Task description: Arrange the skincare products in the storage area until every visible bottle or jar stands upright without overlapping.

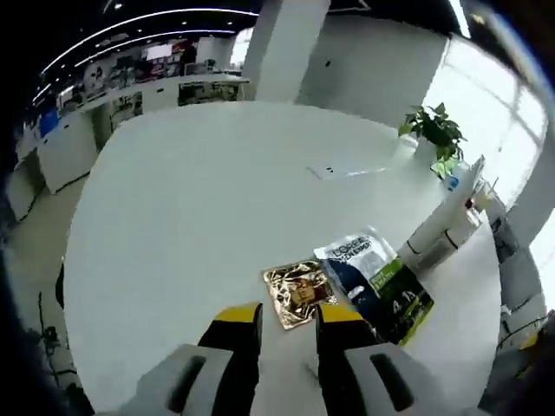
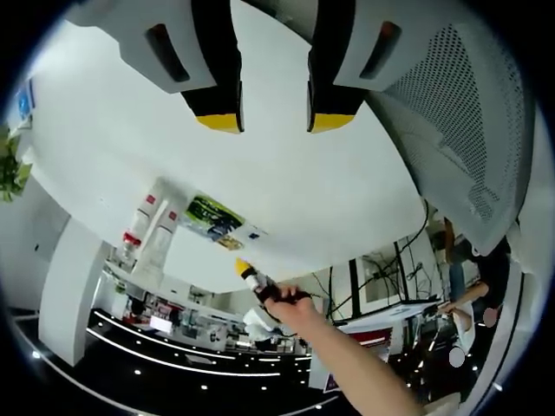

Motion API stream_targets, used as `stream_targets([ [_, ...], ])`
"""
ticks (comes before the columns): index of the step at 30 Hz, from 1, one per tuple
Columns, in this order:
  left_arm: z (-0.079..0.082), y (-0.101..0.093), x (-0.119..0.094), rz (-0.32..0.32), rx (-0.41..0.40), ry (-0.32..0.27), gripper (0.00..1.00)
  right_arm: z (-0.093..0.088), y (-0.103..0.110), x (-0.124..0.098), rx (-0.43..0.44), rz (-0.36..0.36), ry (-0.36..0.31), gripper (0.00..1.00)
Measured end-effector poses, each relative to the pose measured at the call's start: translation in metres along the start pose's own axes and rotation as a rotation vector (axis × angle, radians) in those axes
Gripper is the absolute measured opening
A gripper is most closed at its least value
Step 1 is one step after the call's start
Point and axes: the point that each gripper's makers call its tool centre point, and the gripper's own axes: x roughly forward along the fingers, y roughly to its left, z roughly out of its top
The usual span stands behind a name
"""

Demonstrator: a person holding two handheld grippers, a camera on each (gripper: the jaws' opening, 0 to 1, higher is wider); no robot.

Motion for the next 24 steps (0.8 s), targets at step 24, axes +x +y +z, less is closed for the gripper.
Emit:
stream_targets([
  [24,0.001,-0.008,0.042,-0.286,0.782,0.414,0.48,0.001,0.000,-0.001,0.017,0.007,-0.010,0.27],
])
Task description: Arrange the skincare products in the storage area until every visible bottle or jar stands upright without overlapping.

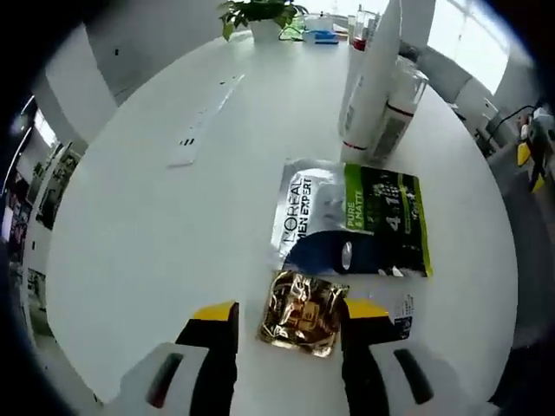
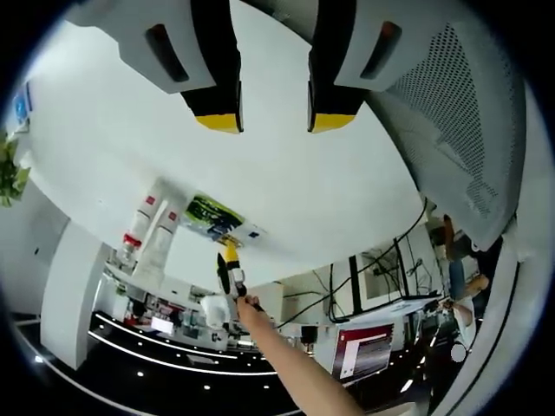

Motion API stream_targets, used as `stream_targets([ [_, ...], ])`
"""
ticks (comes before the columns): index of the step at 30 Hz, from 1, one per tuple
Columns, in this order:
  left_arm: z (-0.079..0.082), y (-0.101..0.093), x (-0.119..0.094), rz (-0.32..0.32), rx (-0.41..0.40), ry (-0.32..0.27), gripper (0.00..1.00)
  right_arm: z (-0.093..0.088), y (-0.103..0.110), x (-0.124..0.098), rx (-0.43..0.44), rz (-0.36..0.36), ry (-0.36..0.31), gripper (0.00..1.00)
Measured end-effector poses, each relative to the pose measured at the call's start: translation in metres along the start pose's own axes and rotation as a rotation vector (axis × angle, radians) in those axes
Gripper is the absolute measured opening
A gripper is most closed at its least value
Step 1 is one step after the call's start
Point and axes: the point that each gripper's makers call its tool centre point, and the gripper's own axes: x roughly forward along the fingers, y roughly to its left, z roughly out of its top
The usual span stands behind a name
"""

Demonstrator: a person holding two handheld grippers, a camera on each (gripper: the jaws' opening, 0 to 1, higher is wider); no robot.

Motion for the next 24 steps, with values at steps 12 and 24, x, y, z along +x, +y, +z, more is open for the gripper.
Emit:
stream_targets([
  [12,-0.012,-0.006,0.013,-0.040,0.149,0.112,0.46,0.001,0.001,0.000,0.000,0.005,-0.005,0.27],
  [24,-0.016,-0.014,0.012,-0.045,0.060,0.129,0.41,0.001,0.001,0.000,-0.004,0.004,-0.007,0.26],
])
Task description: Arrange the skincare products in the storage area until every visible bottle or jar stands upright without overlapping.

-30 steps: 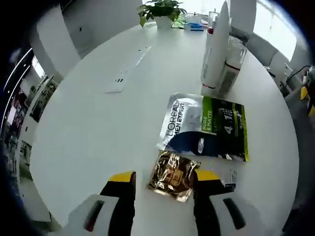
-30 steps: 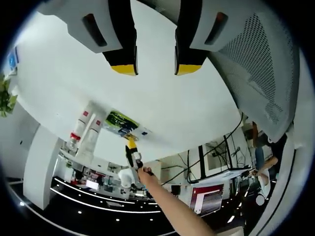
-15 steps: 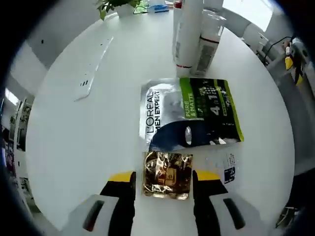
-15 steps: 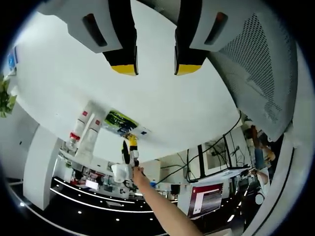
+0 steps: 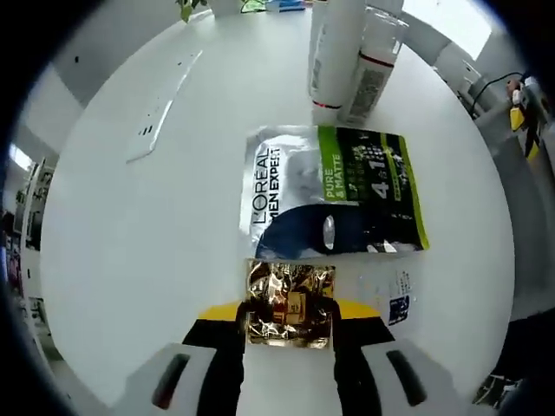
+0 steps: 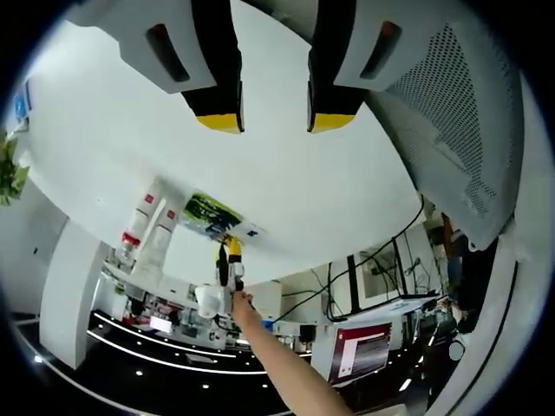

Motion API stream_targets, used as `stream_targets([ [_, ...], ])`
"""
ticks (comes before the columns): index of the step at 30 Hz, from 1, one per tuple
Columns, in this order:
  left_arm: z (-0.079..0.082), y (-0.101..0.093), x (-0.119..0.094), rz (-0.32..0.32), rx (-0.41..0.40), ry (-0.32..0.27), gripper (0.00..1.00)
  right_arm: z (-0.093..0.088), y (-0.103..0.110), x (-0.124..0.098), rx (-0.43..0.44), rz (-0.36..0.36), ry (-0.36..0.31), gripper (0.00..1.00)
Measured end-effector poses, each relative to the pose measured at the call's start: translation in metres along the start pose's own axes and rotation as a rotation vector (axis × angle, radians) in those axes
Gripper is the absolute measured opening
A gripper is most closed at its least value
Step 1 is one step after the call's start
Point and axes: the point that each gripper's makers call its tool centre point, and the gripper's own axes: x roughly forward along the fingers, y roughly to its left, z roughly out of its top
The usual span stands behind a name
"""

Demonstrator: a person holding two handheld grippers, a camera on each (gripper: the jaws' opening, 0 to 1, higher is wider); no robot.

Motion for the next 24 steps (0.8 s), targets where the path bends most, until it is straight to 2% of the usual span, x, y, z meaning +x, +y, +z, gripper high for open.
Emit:
stream_targets([
  [20,-0.0017,-0.0046,-0.0017,0.017,-0.074,0.042,0.41,0.0022,-0.0020,-0.0010,-0.006,-0.010,-0.011,0.26],
  [24,-0.0037,-0.0071,-0.0030,0.019,-0.084,0.061,0.44,0.0031,-0.0018,-0.0014,-0.008,-0.010,-0.016,0.26],
])
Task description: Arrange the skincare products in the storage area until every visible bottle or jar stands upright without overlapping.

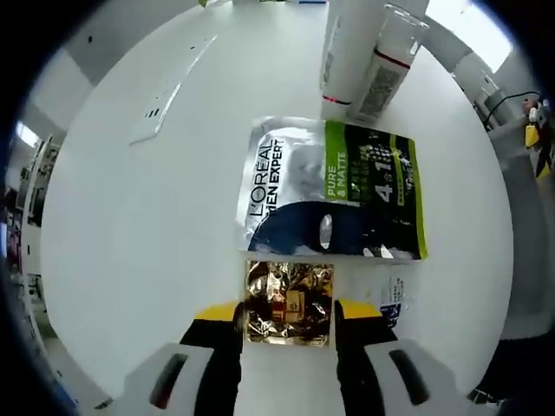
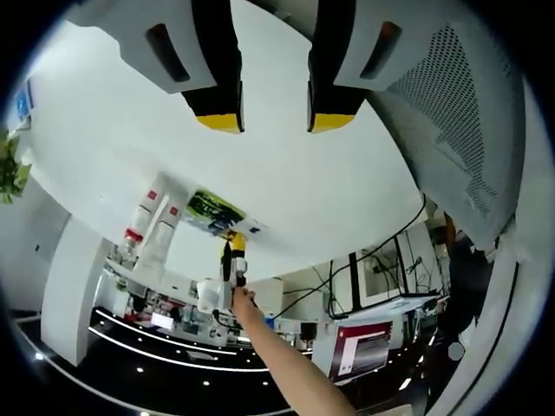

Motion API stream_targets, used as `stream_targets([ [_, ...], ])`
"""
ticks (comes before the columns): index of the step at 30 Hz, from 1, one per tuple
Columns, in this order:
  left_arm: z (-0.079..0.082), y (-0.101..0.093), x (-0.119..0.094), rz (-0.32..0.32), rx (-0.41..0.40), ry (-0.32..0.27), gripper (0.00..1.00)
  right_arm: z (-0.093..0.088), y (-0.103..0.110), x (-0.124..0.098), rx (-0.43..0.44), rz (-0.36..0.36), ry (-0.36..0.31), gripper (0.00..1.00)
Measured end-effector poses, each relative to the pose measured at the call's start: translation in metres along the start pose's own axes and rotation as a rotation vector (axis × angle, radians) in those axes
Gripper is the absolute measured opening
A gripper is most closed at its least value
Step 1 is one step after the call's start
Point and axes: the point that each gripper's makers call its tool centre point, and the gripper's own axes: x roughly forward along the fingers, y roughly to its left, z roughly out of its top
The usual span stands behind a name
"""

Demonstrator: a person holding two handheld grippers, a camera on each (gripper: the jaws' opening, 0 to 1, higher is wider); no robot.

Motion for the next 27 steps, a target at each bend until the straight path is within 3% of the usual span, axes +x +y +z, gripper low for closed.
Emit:
stream_targets([
  [5,0.000,0.008,-0.008,0.047,-0.007,-0.013,0.48,0.001,-0.001,-0.001,0.000,-0.004,-0.008,0.26],
  [11,-0.001,0.013,-0.035,0.107,-0.060,-0.051,0.48,0.004,-0.001,-0.002,-0.001,-0.003,-0.022,0.27],
  [14,0.017,0.005,-0.054,0.139,-0.180,-0.210,0.48,0.006,-0.001,-0.002,0.002,-0.003,-0.030,0.29],
  [15,0.019,0.003,-0.059,0.151,-0.200,-0.235,0.49,0.006,-0.001,-0.002,0.003,-0.002,-0.031,0.29],
  [20,0.021,-0.030,-0.097,0.248,-0.231,-0.368,0.49,0.009,0.001,-0.003,0.000,0.004,-0.047,0.31],
  [23,0.019,-0.064,-0.125,0.280,-0.294,-0.489,0.49,0.011,-0.001,-0.004,0.007,-0.003,-0.057,0.33],
  [27,0.007,-0.106,-0.141,0.349,-0.330,-0.571,0.50,0.014,0.000,-0.004,0.014,-0.001,-0.072,0.34],
])
